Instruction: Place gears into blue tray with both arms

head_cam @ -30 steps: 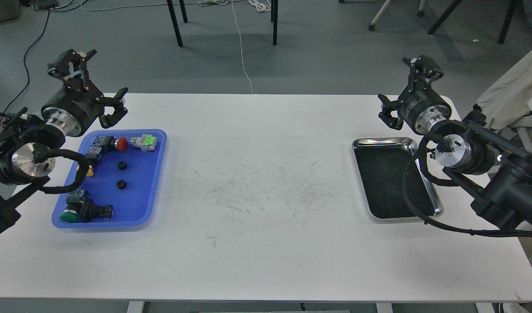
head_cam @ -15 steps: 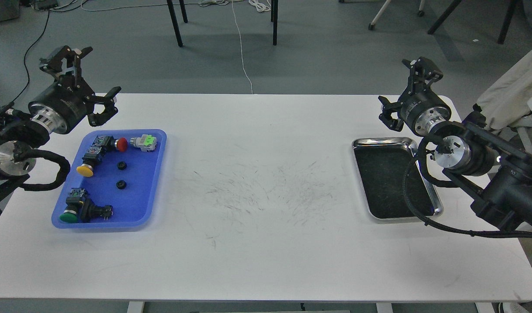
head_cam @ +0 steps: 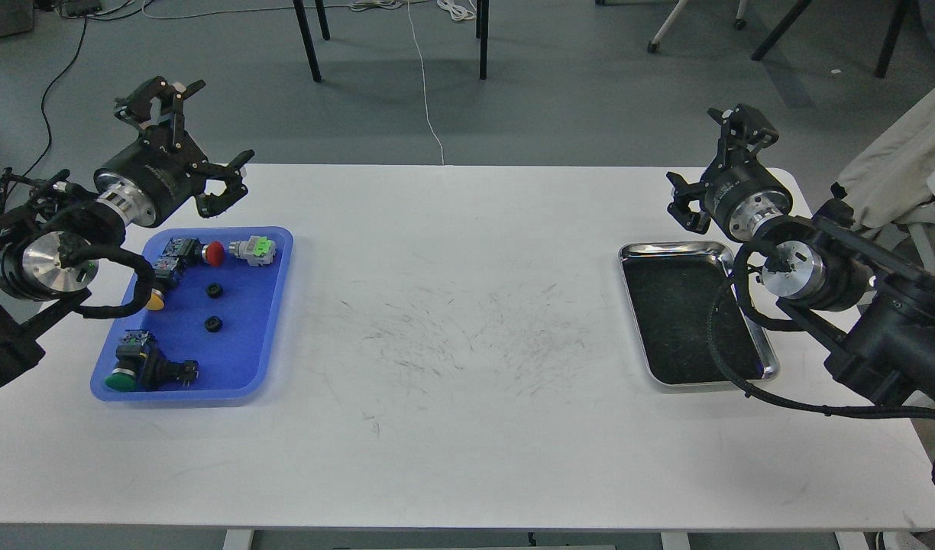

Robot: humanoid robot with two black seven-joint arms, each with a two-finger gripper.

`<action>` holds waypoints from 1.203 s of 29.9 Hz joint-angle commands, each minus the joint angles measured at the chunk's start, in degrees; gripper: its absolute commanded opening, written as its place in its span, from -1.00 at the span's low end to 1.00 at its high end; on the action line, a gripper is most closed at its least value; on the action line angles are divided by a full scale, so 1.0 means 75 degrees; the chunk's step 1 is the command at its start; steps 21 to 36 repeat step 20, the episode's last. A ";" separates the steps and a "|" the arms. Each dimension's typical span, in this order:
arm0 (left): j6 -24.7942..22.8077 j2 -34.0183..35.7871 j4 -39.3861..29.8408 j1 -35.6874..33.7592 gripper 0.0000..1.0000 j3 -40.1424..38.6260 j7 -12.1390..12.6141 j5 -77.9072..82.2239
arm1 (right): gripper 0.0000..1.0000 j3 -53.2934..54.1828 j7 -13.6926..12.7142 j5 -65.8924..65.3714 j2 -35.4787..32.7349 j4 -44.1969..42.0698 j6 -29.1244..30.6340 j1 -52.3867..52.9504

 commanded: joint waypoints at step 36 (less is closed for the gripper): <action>-0.0609 0.0069 0.0884 -0.0440 0.98 0.1261 0.0669 0.0106 | 0.98 -0.0018 0.0035 -0.0083 -0.0024 -0.0005 0.0191 -0.0082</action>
